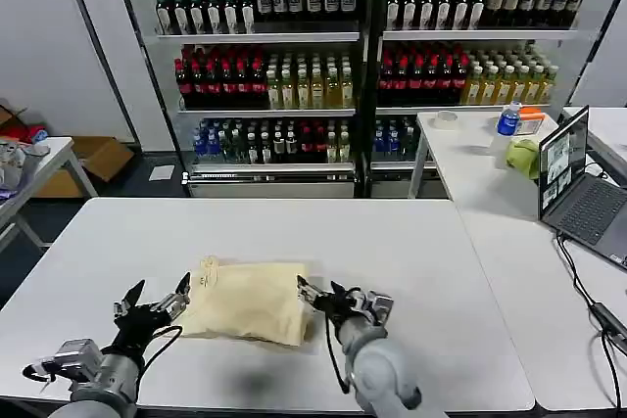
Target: Fold and organize the clothes.
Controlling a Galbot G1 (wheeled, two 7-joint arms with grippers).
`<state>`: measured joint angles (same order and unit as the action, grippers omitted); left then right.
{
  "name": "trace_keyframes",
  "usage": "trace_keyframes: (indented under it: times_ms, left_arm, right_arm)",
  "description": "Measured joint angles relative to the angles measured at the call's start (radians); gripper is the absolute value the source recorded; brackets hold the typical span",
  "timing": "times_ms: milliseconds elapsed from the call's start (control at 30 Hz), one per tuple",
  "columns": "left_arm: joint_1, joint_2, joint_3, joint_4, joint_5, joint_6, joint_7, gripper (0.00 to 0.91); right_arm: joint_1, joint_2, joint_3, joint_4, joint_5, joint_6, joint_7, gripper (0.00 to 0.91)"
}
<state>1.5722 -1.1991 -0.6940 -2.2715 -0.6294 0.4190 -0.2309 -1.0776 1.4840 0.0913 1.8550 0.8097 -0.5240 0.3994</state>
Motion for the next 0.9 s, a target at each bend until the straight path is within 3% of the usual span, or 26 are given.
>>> trace_keyframes:
  times_ms: [67,100,133,167,200,267,300,900]
  left_arm:
    - [0.008,0.0,-0.011,-0.004,-0.003,-0.001,0.0,0.907]
    - [0.011,0.0,-0.016,-0.005,-0.005,-0.002,0.0,0.907]
    - [0.013,-0.001,-0.02,-0.006,-0.006,-0.002,0.0,0.907]
    - [0.015,-0.002,-0.022,-0.007,-0.007,-0.002,0.0,0.907]
    - [0.017,-0.004,-0.025,-0.008,-0.008,-0.002,0.0,0.907]
    - [0.02,-0.006,-0.028,-0.01,-0.01,-0.002,0.0,0.907]
    - [0.021,-0.008,-0.03,-0.011,-0.01,-0.002,0.0,0.907]
    - [0.023,-0.011,-0.038,-0.012,-0.021,-0.002,0.0,0.907]
  right_arm:
    - [0.018,0.023,-0.003,-0.027,0.01,0.003,0.004,0.907]
    - [0.027,0.034,-0.004,-0.042,0.015,0.005,0.006,0.836]
    - [0.034,0.044,-0.006,-0.053,0.02,0.006,0.006,0.695]
    - [0.039,0.053,-0.007,-0.065,0.024,0.009,0.007,0.393]
    - [0.043,0.063,-0.01,-0.076,0.029,0.01,0.009,0.161]
    - [0.049,0.077,-0.012,-0.094,0.038,0.013,0.011,0.03]
    - [0.051,0.084,-0.013,-0.102,0.043,0.015,0.013,0.0]
    - [0.093,0.101,0.005,-0.161,0.064,0.013,0.028,0.0]
